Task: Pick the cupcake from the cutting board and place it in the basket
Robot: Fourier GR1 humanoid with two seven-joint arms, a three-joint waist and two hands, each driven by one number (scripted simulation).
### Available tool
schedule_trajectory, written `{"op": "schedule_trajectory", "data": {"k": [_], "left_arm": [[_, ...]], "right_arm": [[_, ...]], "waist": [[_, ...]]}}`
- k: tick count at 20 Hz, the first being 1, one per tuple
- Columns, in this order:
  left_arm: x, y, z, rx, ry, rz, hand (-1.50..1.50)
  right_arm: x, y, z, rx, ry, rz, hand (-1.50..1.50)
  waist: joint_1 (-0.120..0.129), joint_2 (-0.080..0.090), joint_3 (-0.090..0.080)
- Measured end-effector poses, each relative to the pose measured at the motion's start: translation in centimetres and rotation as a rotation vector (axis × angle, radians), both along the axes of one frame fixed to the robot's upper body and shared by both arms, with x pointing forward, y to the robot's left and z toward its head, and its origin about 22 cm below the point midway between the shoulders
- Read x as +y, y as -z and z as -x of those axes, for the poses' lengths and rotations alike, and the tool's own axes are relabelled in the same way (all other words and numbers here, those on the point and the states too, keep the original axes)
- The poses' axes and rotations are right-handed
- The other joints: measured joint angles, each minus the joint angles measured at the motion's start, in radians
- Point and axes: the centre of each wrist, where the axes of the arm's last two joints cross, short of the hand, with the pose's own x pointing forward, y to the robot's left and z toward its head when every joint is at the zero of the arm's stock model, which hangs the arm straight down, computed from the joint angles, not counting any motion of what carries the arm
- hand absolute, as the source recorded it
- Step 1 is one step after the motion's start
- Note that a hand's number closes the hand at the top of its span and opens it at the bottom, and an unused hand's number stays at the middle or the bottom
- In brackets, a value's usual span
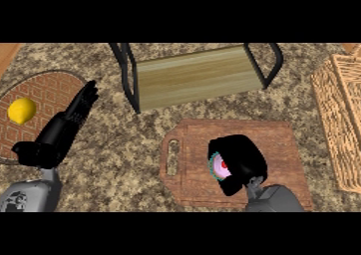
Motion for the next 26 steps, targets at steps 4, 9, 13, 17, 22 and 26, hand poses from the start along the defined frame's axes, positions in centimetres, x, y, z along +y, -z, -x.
{"op": "schedule_trajectory", "data": {"k": [4, 9, 13, 17, 22, 26], "left_arm": [[0.7, -0.1, -0.2, 0.000, 0.000, 0.000, 0.00], [1.3, -0.1, 0.5, 0.004, -0.024, 0.002, 0.00], [1.7, -0.2, 0.9, 0.002, -0.027, 0.005, 0.00], [1.8, -0.1, 0.8, 0.001, -0.024, -0.001, 0.00], [1.6, -0.1, 0.5, 0.006, -0.025, 0.004, 0.00], [1.4, -0.2, 0.5, 0.000, -0.036, 0.006, 0.00]], "right_arm": [[-0.5, 0.4, 2.3, -0.057, -0.048, 0.040, 1.50], [-6.4, 0.9, 8.4, -0.075, -0.048, 0.063, 1.50], [-9.9, 0.9, 13.3, -0.112, -0.034, 0.054, 1.50], [-11.7, 0.0, 16.1, -0.146, -0.001, -0.057, 1.50], [-11.3, -3.0, 18.3, -0.195, 0.031, -0.327, 1.50], [-11.0, -4.5, 19.0, -0.290, 0.046, -0.482, 1.50]], "waist": [[-0.004, -0.002, 0.000], [-0.025, -0.006, 0.001], [-0.029, -0.005, 0.001], [-0.029, -0.003, 0.002], [-0.034, -0.002, 0.002], [-0.041, -0.005, 0.002]]}}
